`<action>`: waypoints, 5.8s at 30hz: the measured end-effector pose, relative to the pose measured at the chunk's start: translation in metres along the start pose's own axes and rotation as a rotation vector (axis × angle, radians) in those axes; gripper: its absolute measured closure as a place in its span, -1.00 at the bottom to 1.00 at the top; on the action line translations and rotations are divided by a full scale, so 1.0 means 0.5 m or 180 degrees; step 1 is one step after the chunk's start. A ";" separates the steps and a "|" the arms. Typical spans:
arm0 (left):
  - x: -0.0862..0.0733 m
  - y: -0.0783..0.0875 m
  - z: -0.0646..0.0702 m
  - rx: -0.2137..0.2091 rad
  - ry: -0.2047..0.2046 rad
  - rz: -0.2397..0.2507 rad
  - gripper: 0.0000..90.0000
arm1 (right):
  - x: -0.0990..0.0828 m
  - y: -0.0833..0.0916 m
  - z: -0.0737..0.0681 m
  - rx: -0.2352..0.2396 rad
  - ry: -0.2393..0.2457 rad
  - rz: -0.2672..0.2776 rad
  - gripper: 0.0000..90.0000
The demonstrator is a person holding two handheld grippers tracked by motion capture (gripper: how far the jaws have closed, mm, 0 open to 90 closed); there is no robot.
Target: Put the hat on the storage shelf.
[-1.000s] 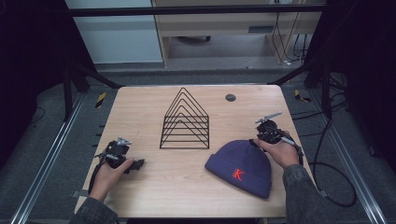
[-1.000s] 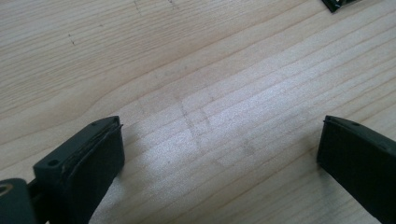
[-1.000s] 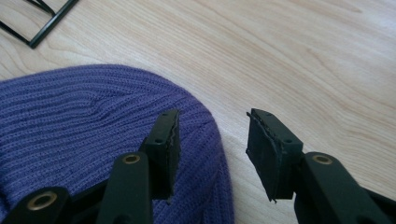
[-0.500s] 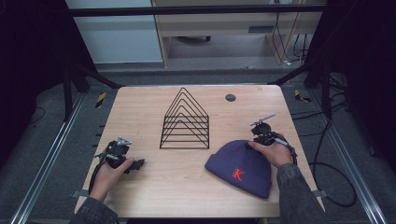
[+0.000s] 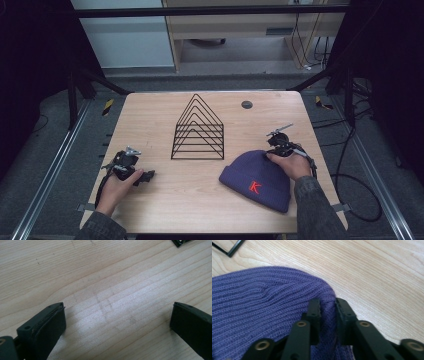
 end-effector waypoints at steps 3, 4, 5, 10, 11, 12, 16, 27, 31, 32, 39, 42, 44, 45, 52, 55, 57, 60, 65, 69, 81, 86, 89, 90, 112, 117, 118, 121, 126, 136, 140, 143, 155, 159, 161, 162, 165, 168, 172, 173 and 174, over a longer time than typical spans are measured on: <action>0.000 0.000 0.000 0.0000 -0.0001 0.0000 -1.00 | -0.001 0.003 -0.003 -0.0001 0.0008 0.0034 0.75; 0.000 0.000 0.000 0.0000 -0.0002 -0.0001 -1.00 | -0.001 0.005 -0.003 0.0005 0.0021 0.0042 0.77; 0.000 0.000 0.000 -0.0001 -0.0002 0.0000 -1.00 | -0.001 0.006 -0.004 0.0006 0.0025 0.0062 0.77; 0.001 -0.001 -0.001 -0.0002 -0.0020 -0.0001 -1.00 | 0.005 0.039 -0.014 0.0050 0.0089 0.0201 0.78; 0.002 -0.001 -0.001 -0.0003 -0.0023 0.0002 -1.00 | 0.008 0.051 -0.018 0.0064 0.0124 0.0249 0.78; 0.002 -0.001 0.000 -0.0003 -0.0030 0.0005 -1.00 | 0.010 0.061 -0.020 0.0065 0.0147 0.0279 0.78; 0.002 0.001 0.002 -0.0031 -0.0076 0.0024 -0.98 | 0.024 0.108 -0.042 0.0137 0.0247 0.0478 0.78; 0.023 0.018 0.008 -0.0093 -0.0059 0.0263 -0.90 | 0.051 0.222 -0.117 0.0355 0.0615 0.0866 0.78; 0.038 0.037 0.009 -0.0082 -0.0090 0.0436 -0.89 | 0.063 0.261 -0.139 0.0404 0.0709 0.0977 0.79; 0.043 0.044 0.011 -0.0080 -0.0101 0.0497 -0.89 | 0.066 0.271 -0.144 0.0418 0.0762 0.1007 0.79; 0.072 0.081 0.022 -0.0138 -0.0011 0.0817 -0.87 | 0.091 0.329 -0.152 0.0430 0.0929 0.1175 0.79; 0.093 0.091 0.024 -0.0133 -0.0095 0.0812 -0.86 | 0.110 0.344 -0.141 0.0408 0.0954 0.1216 0.79; 0.111 0.102 0.024 -0.0163 -0.0071 0.0872 -0.86 | 0.120 0.349 -0.135 0.0393 0.0955 0.1235 0.79; 0.119 0.107 0.024 -0.0170 -0.0064 0.0894 -0.86 | 0.125 0.352 -0.133 0.0403 0.0926 0.1261 0.79; 0.177 0.137 0.031 -0.0290 -0.0158 0.1034 -0.86 | 0.143 0.366 -0.133 0.0402 0.0949 0.1290 0.79; 0.207 0.152 0.034 -0.0340 -0.0165 0.1107 -0.86 | 0.153 0.383 -0.131 0.0397 0.0946 0.1334 0.79; 0.223 0.158 0.036 -0.0353 -0.0193 0.1132 -0.85 | 0.163 0.396 -0.129 0.0373 0.0952 0.1352 0.79; 0.249 0.165 0.040 -0.0389 -0.0263 0.1125 -0.85 | 0.176 0.421 -0.126 0.0364 0.0914 0.1429 0.79; 0.282 0.188 0.046 -0.0365 -0.0382 0.1161 -0.84 | 0.205 0.454 -0.122 0.0328 0.0918 0.1511 0.79; 0.307 0.216 0.059 -0.0393 -0.0384 0.1266 -0.84 | 0.228 0.476 -0.123 0.0297 0.0922 0.1608 0.79; 0.348 0.250 0.080 -0.0548 -0.0371 0.1449 -0.85 | 0.291 0.504 -0.166 0.0367 0.0870 0.1853 0.78; 0.360 0.261 0.083 -0.0572 -0.0488 0.1469 -0.85 | 0.323 0.509 -0.197 0.0423 0.0925 0.1889 0.79; 0.366 0.267 0.090 -0.0603 -0.0569 0.1486 -0.87 | 0.337 0.506 -0.218 0.0445 0.0970 0.1897 0.78; 0.367 0.269 0.092 -0.0615 -0.0582 0.1499 -0.87 | 0.343 0.506 -0.227 0.0447 0.0983 0.1908 0.78; 0.388 0.299 0.096 -0.0672 -0.0651 0.1679 -0.91 | 0.417 0.491 -0.344 0.0602 0.1130 0.1930 0.78; 0.387 0.302 0.102 -0.0674 -0.0687 0.1699 -0.92 | 0.426 0.483 -0.365 0.0635 0.1171 0.1925 0.78; 0.387 0.303 0.103 -0.0675 -0.0698 0.1704 -0.92 | 0.428 0.481 -0.368 0.0635 0.1174 0.1919 0.78; 0.389 0.308 0.106 -0.0680 -0.0703 0.1731 -0.92 | 0.433 0.476 -0.375 0.0650 0.1188 0.1915 0.78; 0.392 0.309 0.110 -0.0688 -0.0723 0.1740 -0.93 | 0.437 0.469 -0.389 0.0679 0.1206 0.1904 0.78; 0.394 0.305 0.104 -0.0678 -0.0753 0.1742 -0.93 | 0.444 0.454 -0.404 0.0708 0.1224 0.1880 0.78; 0.399 0.298 0.106 -0.0704 -0.0798 0.1725 -0.93 | 0.447 0.449 -0.410 0.0732 0.1224 0.1865 0.78; 0.401 0.289 0.109 -0.0719 -0.0813 0.1696 -0.93 | 0.450 0.445 -0.418 0.0753 0.1248 0.1860 0.78; 0.412 0.257 0.095 -0.0840 -0.0729 0.1606 -0.95 | 0.463 0.447 -0.455 0.0823 0.1337 0.1864 0.78; 0.422 0.249 0.104 -0.0952 -0.0740 0.1556 -0.91 | 0.465 0.443 -0.460 0.0833 0.1357 0.1841 0.78; 0.424 0.242 0.106 -0.1033 -0.0744 0.1511 -0.72 | 0.467 0.437 -0.458 0.0822 0.1359 0.1827 0.78; 0.426 0.239 0.105 -0.1025 -0.0756 0.1506 -0.62 | 0.468 0.435 -0.457 0.0821 0.1351 0.1825 0.78; 0.426 0.231 0.106 -0.0986 -0.0870 0.1461 -0.24 | 0.472 0.433 -0.454 0.0814 0.1335 0.1819 0.78; 0.426 0.226 0.104 -0.0910 -0.0910 0.1434 0.19 | 0.476 0.430 -0.449 0.0793 0.1324 0.1811 0.78; 0.427 0.229 0.107 -0.0864 -0.0915 0.1416 0.45 | 0.482 0.426 -0.440 0.0757 0.1293 0.1807 0.78; 0.427 0.231 0.107 -0.0845 -0.0922 0.1415 0.46 | 0.483 0.425 -0.436 0.0744 0.1287 0.1805 0.78; 0.427 0.234 0.107 -0.0833 -0.0904 0.1422 0.47 | 0.484 0.423 -0.434 0.0733 0.1268 0.1804 0.78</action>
Point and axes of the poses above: each handheld gripper's, and its own axes: y roughly backward along the jaws, x roughly out of its top, z roughly to its right, the point moved 9 cm from there along -y, roughly forward along the jaws, and after that the axes turned 7 degrees about -y, right-handed, at the moved point
